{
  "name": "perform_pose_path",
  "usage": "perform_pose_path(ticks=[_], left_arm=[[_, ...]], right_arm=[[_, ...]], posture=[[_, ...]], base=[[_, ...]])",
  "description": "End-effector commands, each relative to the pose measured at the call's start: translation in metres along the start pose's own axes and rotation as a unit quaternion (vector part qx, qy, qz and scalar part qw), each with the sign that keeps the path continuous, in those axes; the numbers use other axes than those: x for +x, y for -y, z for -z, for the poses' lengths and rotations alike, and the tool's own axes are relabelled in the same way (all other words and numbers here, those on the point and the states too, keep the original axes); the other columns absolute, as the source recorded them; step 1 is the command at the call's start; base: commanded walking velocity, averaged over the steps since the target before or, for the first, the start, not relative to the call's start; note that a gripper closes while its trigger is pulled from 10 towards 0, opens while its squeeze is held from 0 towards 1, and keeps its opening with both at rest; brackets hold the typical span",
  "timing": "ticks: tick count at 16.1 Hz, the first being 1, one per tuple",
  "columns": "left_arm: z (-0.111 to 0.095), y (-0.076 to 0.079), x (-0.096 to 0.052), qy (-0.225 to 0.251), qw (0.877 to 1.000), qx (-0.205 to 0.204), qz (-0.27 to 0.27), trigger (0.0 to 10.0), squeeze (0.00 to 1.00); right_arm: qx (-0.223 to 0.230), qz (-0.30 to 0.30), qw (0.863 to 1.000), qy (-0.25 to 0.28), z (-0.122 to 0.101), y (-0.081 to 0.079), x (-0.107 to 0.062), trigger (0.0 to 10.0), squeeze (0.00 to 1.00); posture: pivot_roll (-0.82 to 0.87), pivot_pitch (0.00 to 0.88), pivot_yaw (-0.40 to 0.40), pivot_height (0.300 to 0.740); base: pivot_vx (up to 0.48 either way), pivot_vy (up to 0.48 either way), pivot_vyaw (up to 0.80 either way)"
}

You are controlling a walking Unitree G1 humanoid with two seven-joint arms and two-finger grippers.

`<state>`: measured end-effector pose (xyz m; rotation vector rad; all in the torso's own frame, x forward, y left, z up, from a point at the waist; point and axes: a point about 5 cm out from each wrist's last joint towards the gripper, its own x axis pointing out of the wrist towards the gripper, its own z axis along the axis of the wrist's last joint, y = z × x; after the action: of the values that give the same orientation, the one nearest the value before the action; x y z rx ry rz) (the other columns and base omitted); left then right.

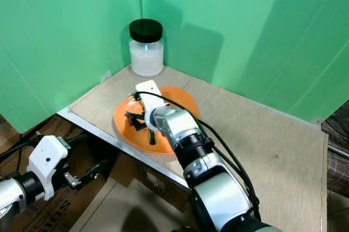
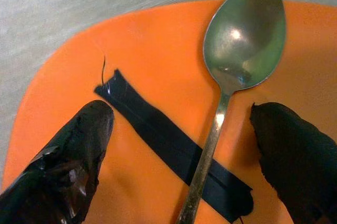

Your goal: Setting the table

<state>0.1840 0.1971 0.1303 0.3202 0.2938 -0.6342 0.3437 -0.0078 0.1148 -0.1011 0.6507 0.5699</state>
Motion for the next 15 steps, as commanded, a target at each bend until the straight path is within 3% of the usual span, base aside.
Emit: perform_pose_path(ticks=[1, 2, 6, 15], left_arm=[[-0.0039, 0.0006, -0.0024, 0.008, 1.0, 0.007, 0.005, 10.0, 0.0], [-0.0037, 0.0006, -0.0024, 0.008, 1.0, 0.007, 0.005, 10.0, 0.0], [0.0006, 0.0001, -0.0037, -0.002, 1.0, 0.006, 0.011, 10.0, 0.0], [0.0039, -0.0017, -0.0031, -0.007, 1.0, 0.009, 0.013, 10.0, 0.0]], right_arm=[[0.028, 0.007, 0.999, -0.021, 0.0057, 0.0031, 0.0017, 5.6, 0.0], [0.03, 0.006, 0.999, -0.023, 0.0056, 0.0032, 0.0018, 5.0, 0.0], [0.032, 0.013, 0.999, -0.033, 0.0057, 0.005, 0.0034, 0.0, 0.0], [0.03, 0.003, 0.999, -0.035, 0.0052, 0.0001, 0.0055, 0.0, 0.0]], posture=[[-0.02, 0.068, -0.059, 0.74], [-0.02, 0.068, -0.059, 0.74], [-0.02, 0.068, -0.058, 0.74], [-0.02, 0.061, -0.056, 0.74]], base=[[0.0, 0.0, 0.0], [0.0, 0.0, 0.0], [0.0, 0.0, 0.0], [0.0, 0.0, 0.0]])
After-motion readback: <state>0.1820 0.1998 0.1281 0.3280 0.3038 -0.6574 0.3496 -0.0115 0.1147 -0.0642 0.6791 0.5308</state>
